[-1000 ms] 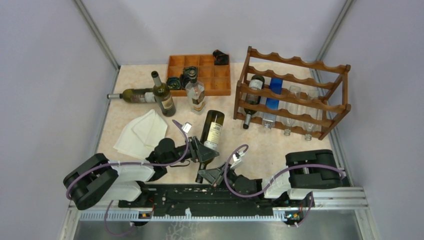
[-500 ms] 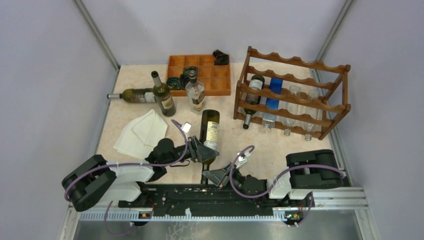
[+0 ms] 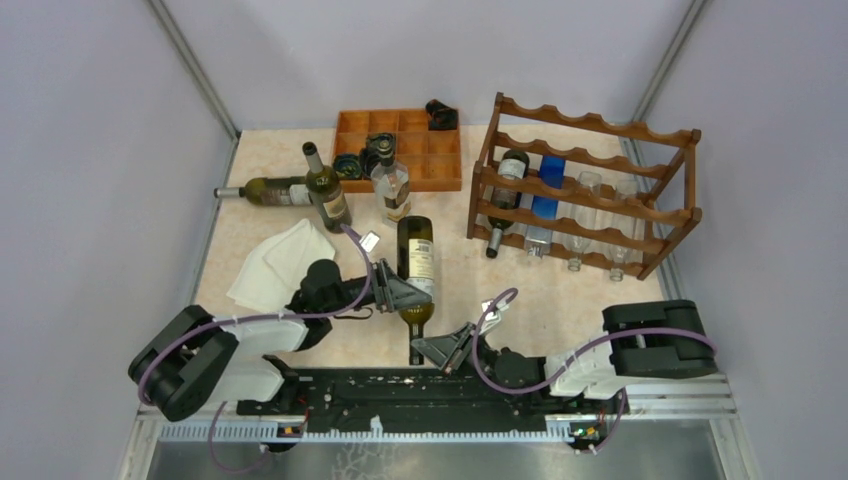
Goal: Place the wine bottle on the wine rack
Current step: Place the wine bottle in the wine rack.
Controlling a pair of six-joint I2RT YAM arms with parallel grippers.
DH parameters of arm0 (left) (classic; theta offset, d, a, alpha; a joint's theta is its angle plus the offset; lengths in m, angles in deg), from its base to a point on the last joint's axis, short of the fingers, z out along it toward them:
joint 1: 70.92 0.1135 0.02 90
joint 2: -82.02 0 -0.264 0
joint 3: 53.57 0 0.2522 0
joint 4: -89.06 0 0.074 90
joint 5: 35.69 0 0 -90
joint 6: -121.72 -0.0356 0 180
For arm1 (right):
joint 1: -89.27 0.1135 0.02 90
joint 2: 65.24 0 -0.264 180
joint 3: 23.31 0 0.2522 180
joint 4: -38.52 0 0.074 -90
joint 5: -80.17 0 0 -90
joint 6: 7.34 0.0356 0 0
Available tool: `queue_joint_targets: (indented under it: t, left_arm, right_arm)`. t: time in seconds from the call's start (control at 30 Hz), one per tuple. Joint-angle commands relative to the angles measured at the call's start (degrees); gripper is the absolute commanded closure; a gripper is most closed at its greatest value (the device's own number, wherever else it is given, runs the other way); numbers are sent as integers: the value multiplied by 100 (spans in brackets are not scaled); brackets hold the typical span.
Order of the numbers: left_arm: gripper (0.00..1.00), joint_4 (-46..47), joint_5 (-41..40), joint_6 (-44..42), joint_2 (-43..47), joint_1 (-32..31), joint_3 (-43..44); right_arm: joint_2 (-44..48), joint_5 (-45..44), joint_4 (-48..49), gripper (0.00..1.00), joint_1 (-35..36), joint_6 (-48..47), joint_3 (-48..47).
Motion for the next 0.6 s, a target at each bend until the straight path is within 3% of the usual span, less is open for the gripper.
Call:
queue_joint_targets:
  t: [0.0, 0.03, 0.07, 0.1, 0.17, 0.2, 0.37, 0.43, 0.57]
  left_arm:
    - [21, 993, 361, 300, -271, 151, 295]
    - [38, 1142, 359, 373, -306, 172, 272]
    - [62, 1255, 356, 438, -334, 189, 256]
    - [78, 1351, 328, 489, -349, 197, 235]
    - [100, 1587, 333, 519, -374, 202, 220]
    - [100, 1639, 345, 582, -385, 203, 233]
    - [100, 2042, -216, 930, -306, 71, 84]
    - [100, 1916, -493, 862, -161, -21, 58]
    - [100, 1630, -877, 613, 88, -217, 54]
  right_arm:
    - [246, 273, 451, 100, 111, -58, -58]
    - [291, 270, 426, 100, 114, -44, -44]
    - [332, 288, 383, 100, 118, -44, -23]
    - [382, 306, 351, 100, 116, -44, -5]
    - [497, 299, 296, 100, 116, -77, 54]
    - [545, 308, 325, 99, 118, -132, 86]
    - [516, 380, 595, 50, 113, -472, 88]
    - [394, 377, 737, 44, 111, -511, 42]
    - [15, 337, 1303, 44, 73, -496, 25]
